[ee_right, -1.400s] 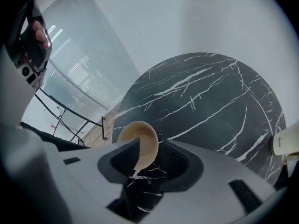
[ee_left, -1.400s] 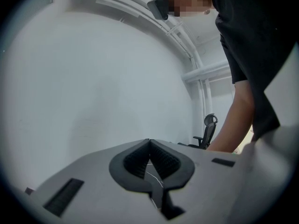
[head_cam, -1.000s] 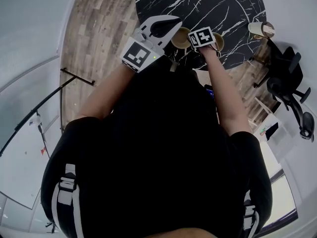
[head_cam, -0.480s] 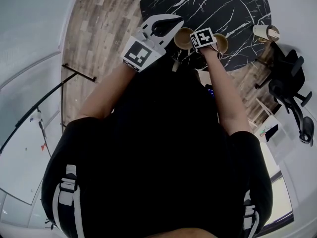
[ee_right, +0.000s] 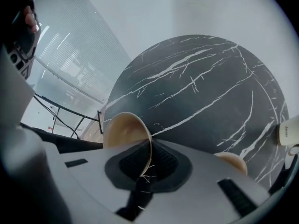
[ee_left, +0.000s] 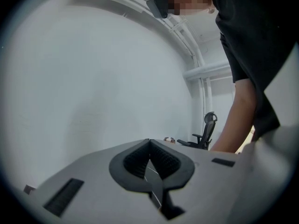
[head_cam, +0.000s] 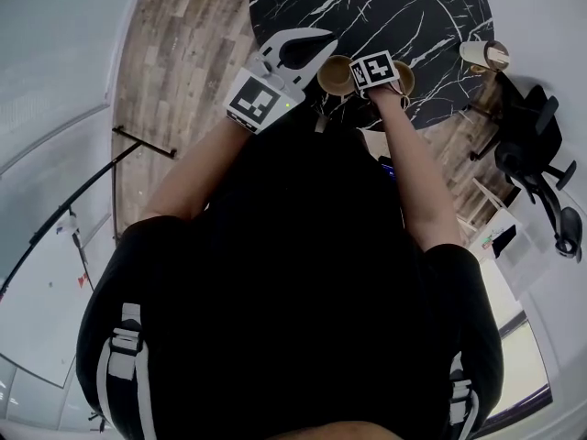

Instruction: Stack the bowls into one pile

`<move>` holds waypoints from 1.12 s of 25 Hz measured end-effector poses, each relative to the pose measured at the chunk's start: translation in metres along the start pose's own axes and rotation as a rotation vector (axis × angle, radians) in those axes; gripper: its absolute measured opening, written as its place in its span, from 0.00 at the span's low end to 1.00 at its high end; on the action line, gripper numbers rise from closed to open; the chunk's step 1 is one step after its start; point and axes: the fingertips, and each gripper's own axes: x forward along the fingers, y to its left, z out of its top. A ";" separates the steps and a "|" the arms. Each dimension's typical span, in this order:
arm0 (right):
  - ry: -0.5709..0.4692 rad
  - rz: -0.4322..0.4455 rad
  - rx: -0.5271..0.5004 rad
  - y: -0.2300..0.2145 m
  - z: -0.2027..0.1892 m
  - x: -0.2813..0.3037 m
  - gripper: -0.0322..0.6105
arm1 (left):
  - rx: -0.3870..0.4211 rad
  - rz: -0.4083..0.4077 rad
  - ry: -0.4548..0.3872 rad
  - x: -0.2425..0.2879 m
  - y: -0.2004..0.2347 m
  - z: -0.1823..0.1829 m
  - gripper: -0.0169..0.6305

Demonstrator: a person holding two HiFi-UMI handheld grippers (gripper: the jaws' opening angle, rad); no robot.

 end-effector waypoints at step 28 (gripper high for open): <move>-0.129 0.026 0.272 -0.094 -0.047 -0.092 0.07 | 0.062 -0.174 -0.028 0.071 -0.079 0.030 0.03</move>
